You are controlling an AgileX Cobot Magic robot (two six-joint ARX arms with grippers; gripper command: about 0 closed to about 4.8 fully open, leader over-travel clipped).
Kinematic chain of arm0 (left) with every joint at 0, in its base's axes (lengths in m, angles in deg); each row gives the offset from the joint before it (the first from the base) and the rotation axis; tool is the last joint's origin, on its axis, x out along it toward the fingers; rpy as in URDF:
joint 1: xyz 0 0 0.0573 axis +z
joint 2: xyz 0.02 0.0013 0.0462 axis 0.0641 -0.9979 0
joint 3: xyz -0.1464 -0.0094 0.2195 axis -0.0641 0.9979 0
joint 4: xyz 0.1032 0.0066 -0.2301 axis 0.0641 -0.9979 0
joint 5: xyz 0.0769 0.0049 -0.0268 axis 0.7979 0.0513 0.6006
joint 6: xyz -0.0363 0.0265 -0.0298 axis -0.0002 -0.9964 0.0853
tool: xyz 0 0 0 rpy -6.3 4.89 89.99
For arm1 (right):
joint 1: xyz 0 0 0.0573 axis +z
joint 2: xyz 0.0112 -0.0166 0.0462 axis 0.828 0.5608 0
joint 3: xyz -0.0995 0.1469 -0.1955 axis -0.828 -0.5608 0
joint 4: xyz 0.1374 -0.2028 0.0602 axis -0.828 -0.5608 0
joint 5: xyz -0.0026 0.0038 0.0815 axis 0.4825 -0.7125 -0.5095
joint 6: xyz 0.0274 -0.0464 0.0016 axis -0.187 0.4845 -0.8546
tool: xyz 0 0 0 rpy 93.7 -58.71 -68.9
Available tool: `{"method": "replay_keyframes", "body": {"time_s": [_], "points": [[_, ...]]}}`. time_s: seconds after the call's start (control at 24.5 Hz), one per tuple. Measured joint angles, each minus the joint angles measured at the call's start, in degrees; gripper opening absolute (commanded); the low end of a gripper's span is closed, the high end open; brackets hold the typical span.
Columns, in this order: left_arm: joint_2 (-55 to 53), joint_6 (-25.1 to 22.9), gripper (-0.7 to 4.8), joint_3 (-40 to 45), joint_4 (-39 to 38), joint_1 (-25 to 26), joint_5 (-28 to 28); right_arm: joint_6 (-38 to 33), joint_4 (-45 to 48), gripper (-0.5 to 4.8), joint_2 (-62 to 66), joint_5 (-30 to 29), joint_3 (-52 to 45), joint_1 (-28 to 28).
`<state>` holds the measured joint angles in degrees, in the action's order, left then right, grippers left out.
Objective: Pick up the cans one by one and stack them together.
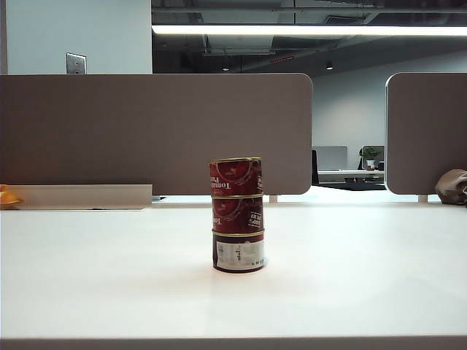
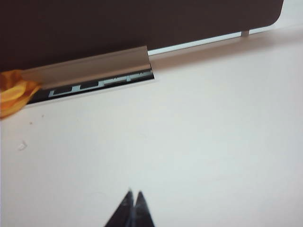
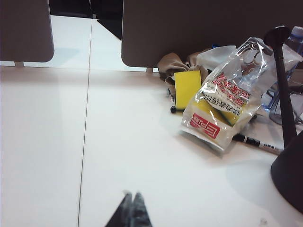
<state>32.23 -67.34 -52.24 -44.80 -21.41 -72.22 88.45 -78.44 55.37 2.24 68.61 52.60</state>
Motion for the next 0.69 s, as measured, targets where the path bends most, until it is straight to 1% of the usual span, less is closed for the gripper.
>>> {"method": "replay_keyframes", "body": {"time_s": [0.12,0.25,0.45,0.69], "points": [[1.36,0.0,-0.05,1.14,-2.64,0.0,0.0,-0.02,-0.09,0.0,-0.74,0.0,-2.36,0.0],[2.23,0.0,-0.05,2.16,-3.39,0.0,-0.02,0.0,-0.09,0.0,-1.9,0.0,-3.48,0.0],[4.55,0.0,-0.05,4.9,-3.15,0.0,-0.02,0.0,-0.02,0.0,-3.13,0.0,-5.29,0.0],[7.93,0.0,-0.05,10.86,-2.95,0.0,-0.02,-0.02,-0.11,0.0,-5.86,0.02,-8.87,0.0]]}}
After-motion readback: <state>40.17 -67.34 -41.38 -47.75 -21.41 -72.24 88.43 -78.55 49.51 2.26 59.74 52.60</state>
